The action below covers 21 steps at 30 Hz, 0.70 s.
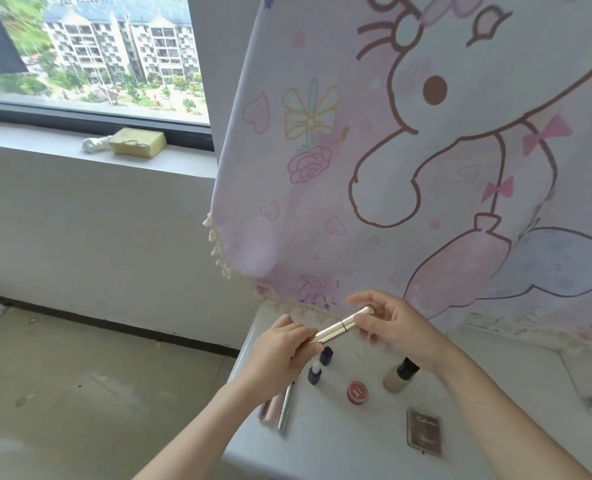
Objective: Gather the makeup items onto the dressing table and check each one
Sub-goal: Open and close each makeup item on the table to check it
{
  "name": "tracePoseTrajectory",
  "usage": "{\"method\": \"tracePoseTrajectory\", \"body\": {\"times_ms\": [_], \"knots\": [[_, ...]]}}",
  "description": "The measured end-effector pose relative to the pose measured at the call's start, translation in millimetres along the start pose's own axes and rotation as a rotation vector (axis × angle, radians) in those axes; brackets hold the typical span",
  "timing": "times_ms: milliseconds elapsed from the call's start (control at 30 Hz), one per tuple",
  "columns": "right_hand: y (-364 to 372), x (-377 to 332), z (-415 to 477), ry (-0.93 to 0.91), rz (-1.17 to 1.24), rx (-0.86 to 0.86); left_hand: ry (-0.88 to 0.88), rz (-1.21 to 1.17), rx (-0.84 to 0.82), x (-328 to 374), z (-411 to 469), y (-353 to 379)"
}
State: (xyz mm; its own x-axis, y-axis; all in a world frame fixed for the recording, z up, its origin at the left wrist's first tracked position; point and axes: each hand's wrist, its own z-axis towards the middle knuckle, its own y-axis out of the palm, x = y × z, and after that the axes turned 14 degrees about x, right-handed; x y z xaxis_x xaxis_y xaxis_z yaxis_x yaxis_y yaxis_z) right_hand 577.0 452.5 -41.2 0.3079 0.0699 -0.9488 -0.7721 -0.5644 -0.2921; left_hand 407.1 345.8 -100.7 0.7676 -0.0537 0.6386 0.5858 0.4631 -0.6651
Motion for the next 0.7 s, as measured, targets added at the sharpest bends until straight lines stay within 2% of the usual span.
{"method": "tracePoseTrajectory", "body": {"times_ms": [67,200,433,500,600,700], "knots": [[0.3,-4.0,1.3,0.070,-0.050,0.025,0.047,0.027,0.031,0.3,1.6,-0.8],[-0.9,-8.5,3.1,-0.004,-0.204,0.091,0.135,0.069,0.092,0.6,5.3,-1.2],[-11.3,-9.2,-1.8,-0.043,-0.053,-0.060,0.129,0.051,0.079,0.0,4.7,-6.1],[-8.4,-12.8,-5.7,0.008,-0.065,-0.028,0.149,0.056,0.100,1.2,2.6,-7.0],[-5.7,-9.7,-7.9,-0.016,-0.230,0.077,0.206,0.112,0.148,1.6,-1.0,-7.5],[-7.9,-7.1,-13.1,-0.021,-0.158,0.014,0.216,0.108,0.140,-0.5,-4.3,-6.6]]}}
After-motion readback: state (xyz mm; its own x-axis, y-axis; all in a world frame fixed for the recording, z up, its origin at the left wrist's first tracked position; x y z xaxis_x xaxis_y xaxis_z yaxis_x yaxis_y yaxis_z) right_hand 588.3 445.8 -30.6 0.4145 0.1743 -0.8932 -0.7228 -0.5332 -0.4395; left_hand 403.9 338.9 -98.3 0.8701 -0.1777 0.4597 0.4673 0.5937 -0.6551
